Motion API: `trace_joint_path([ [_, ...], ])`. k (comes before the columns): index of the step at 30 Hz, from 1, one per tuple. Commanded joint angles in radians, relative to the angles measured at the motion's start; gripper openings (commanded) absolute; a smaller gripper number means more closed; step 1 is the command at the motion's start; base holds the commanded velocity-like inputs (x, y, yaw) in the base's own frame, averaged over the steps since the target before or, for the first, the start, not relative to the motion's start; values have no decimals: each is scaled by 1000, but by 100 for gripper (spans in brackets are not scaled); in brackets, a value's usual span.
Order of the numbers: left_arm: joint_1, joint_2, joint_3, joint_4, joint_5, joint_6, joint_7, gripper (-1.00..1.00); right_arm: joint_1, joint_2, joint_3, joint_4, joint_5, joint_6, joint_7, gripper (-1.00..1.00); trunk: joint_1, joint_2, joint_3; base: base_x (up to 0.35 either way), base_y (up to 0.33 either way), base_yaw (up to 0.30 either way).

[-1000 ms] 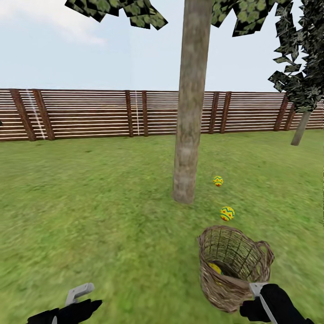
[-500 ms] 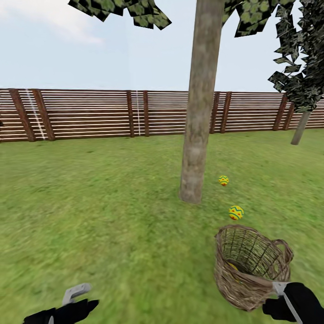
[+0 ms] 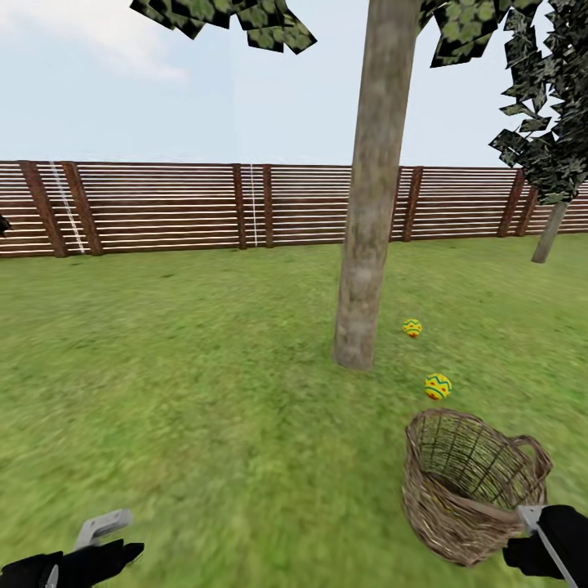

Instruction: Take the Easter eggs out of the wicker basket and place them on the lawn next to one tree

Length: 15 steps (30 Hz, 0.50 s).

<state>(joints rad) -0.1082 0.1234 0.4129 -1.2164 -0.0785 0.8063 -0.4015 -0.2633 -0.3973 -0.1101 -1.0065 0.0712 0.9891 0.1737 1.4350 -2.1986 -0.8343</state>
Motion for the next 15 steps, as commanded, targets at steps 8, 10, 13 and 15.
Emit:
trace_joint_path([
  [8, -1, 8, 3, -38, -7, 7, -9, 100, -1, -2, 2, -1, 75, 3, 12, 100, 0, 0, -1, 302, 0, 0],
  [10, -1, 6, 2, -32, -6, 7, -8, 100, -1, -1, 2, -1, 79, 3, 12, 100, 0, 0, -1, 340, 0, 0],
  [13, -1, 1, 3, -32, -7, 4, -6, 100, -1, -3, -4, -1, 81, 3, 12, 100, 0, 0, -1, 336, 0, 0],
  [15, -1, 3, 3, -28, -8, 2, -5, 100, -1, -5, -5, -1, 81, 3, 11, 100, 0, 0, -1, 334, 0, 0],
])
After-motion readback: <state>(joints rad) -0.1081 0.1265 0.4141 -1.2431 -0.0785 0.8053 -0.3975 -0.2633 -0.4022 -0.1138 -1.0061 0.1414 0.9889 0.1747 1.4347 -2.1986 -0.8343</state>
